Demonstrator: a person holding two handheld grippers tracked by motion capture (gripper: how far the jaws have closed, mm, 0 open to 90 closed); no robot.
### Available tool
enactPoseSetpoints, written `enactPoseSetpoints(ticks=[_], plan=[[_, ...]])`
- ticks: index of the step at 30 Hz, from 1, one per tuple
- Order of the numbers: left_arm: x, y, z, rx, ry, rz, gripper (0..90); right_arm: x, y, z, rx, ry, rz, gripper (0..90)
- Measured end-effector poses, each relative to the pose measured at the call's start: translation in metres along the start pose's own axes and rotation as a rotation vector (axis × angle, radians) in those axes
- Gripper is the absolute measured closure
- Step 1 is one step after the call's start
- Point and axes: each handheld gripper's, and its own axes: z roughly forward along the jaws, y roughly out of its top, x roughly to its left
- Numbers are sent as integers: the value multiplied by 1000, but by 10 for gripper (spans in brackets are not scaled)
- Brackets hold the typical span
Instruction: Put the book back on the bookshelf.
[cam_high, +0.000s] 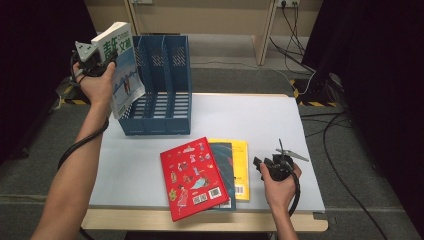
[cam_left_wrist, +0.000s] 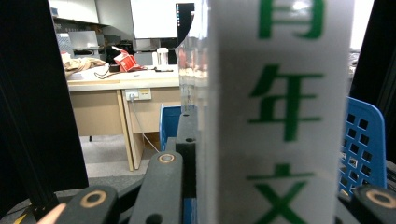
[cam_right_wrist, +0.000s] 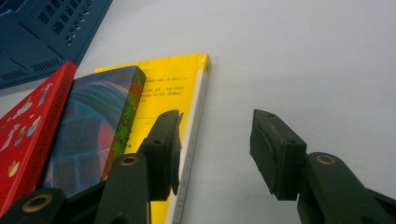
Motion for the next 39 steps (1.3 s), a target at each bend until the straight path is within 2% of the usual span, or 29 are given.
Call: enactPoseSetpoints(ticks=[4,11,27,30,31,33,39], plan=[[0,-1,4,-3,-7,3,739,1,0,0,6,4,18,531],[-2,-2,10,-11,-17,11,739,1,0,0,4,4,20,531],[-6,-10,26,5,-26,12,739,-1,1,2,3,1,0,531],[-7,-12,29,0,-30,10,739,0,1,2,5,6,15,532],[-7,-12,29,-1,-31,8,739,-1,1,2,1,5,2,531],[-8,-12,30,1,-29,8,739,0,2,2,5,10,18,531],[-8,-14,35,9,-26,8,739,0,2,2,3,9,4,532]])
